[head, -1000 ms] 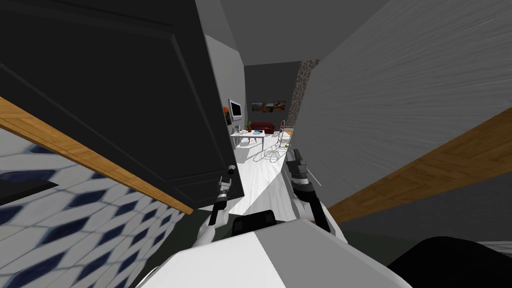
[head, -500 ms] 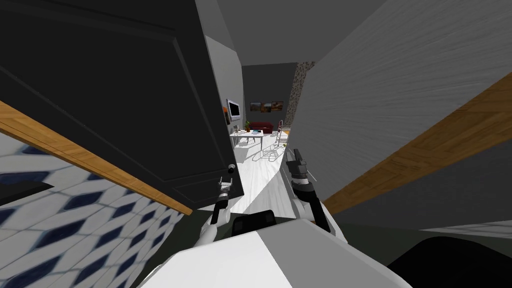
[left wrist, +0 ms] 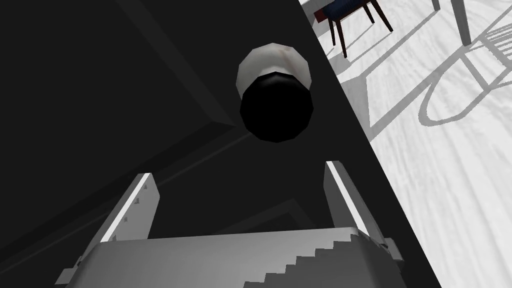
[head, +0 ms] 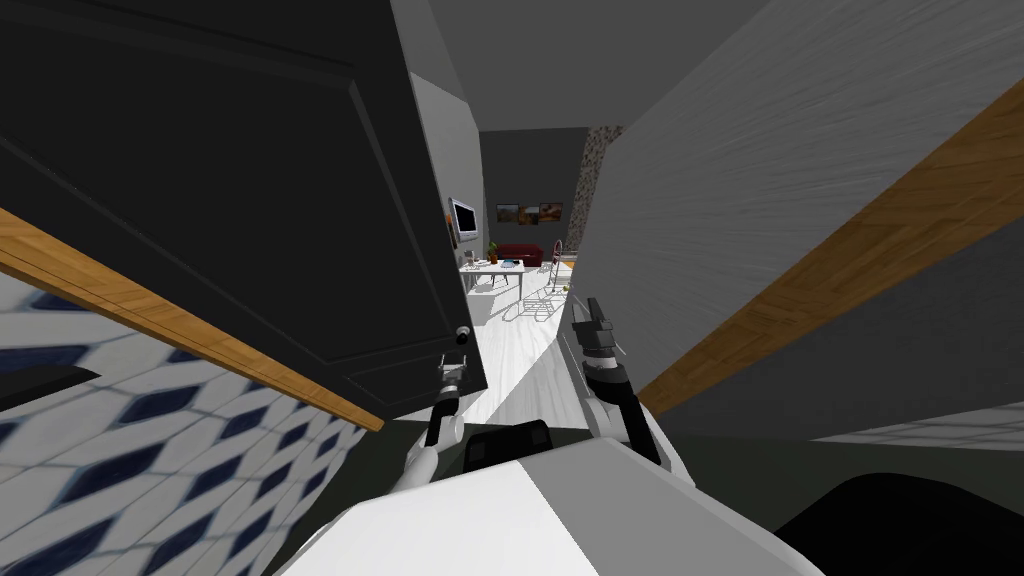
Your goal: Push the door open
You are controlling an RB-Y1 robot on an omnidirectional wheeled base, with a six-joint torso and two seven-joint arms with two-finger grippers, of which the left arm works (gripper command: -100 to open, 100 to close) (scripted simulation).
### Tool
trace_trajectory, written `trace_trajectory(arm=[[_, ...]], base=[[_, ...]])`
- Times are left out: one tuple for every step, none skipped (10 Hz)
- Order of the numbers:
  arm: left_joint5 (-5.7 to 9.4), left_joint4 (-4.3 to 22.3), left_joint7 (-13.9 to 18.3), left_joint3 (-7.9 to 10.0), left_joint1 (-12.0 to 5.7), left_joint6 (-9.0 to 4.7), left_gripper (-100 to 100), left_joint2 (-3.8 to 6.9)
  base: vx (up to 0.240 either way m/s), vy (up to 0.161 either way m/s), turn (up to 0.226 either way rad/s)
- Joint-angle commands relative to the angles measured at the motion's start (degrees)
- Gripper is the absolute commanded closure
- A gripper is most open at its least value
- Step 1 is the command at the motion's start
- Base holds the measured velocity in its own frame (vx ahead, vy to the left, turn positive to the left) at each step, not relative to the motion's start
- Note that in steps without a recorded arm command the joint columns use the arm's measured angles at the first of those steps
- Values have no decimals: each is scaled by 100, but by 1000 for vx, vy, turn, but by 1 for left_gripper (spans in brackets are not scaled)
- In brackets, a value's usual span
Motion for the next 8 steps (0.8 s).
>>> trace_trajectory(arm=[[101, 2, 286, -6, -17, 32, -100, -53], [101, 2, 367, -6, -17, 32, -100, -53], [163, 10, 581, -9, -30, 47, -100, -88], [224, 18, 735, -12, -44, 62, -100, -122], [224, 18, 817, -12, -44, 62, -100, -122], [279, 25, 1029, -15, -56, 76, -100, -154], [328, 32, 1183, -17, -67, 88, -100, -183], [328, 32, 1230, -17, -67, 88, -100, -183]], base=[[-58, 18, -78], [-48, 15, -20], [-41, 13, -43], [-54, 20, -69], [-39, 16, -26], [-33, 21, -39], [-50, 18, -54], [-35, 9, -22]])
